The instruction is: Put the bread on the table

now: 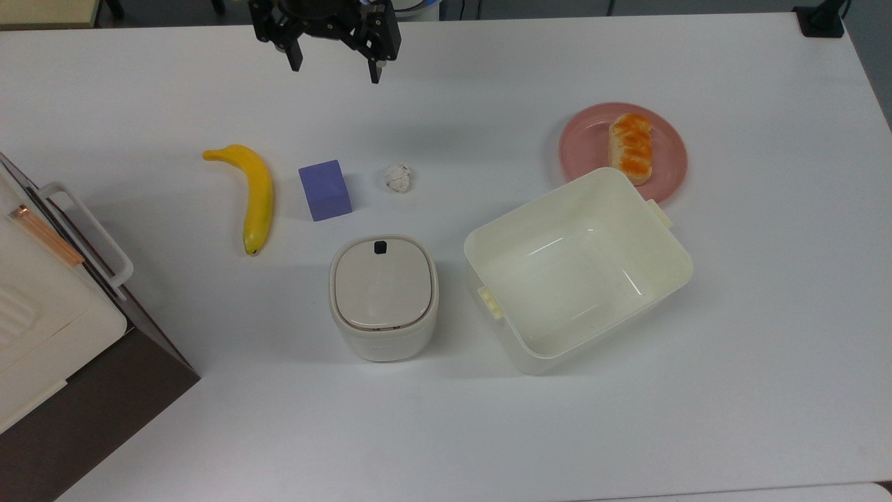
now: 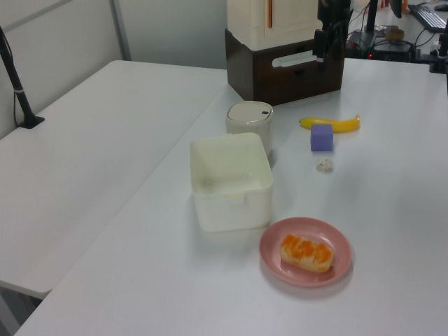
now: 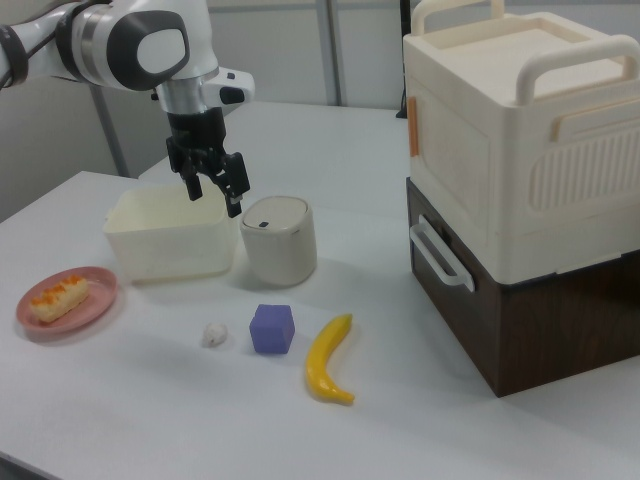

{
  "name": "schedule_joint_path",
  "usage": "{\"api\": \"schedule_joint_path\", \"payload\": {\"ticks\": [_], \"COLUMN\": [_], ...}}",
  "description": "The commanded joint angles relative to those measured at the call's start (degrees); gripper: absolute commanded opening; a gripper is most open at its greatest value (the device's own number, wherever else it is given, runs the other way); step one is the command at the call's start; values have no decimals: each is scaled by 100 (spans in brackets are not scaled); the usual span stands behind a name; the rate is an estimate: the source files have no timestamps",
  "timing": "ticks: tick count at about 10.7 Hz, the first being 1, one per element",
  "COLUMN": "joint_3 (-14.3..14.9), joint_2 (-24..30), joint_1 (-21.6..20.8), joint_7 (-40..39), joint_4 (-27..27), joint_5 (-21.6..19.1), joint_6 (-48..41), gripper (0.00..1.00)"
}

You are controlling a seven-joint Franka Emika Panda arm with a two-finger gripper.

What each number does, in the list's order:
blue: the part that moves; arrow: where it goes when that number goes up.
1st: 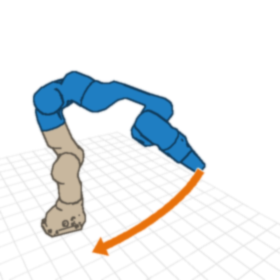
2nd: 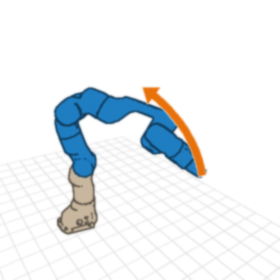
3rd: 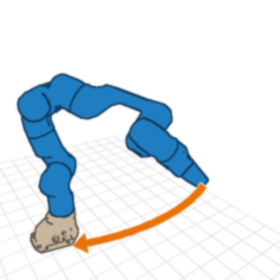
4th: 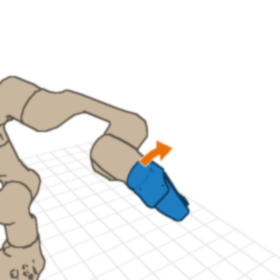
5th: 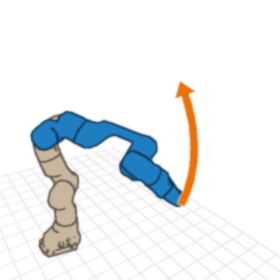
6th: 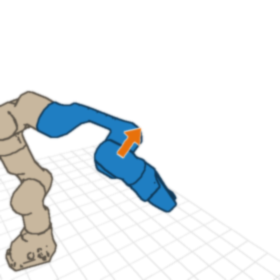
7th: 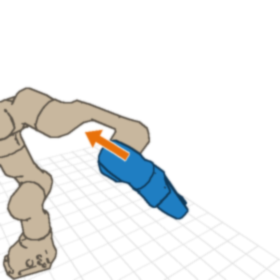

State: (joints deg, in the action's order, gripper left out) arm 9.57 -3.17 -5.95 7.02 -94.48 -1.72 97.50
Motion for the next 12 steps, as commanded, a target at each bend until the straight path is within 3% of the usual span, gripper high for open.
{"api": "schedule_joint_path", "payload": {"ticks": [1,12], "joint_3": [-8,-8], "joint_2": [-33,-87], "joint_1": [93,112], "joint_7": [-78,-131], "joint_4": [-27,-27], "joint_5": [-47,-48], "joint_6": [102,278], "gripper": [100,100]}}
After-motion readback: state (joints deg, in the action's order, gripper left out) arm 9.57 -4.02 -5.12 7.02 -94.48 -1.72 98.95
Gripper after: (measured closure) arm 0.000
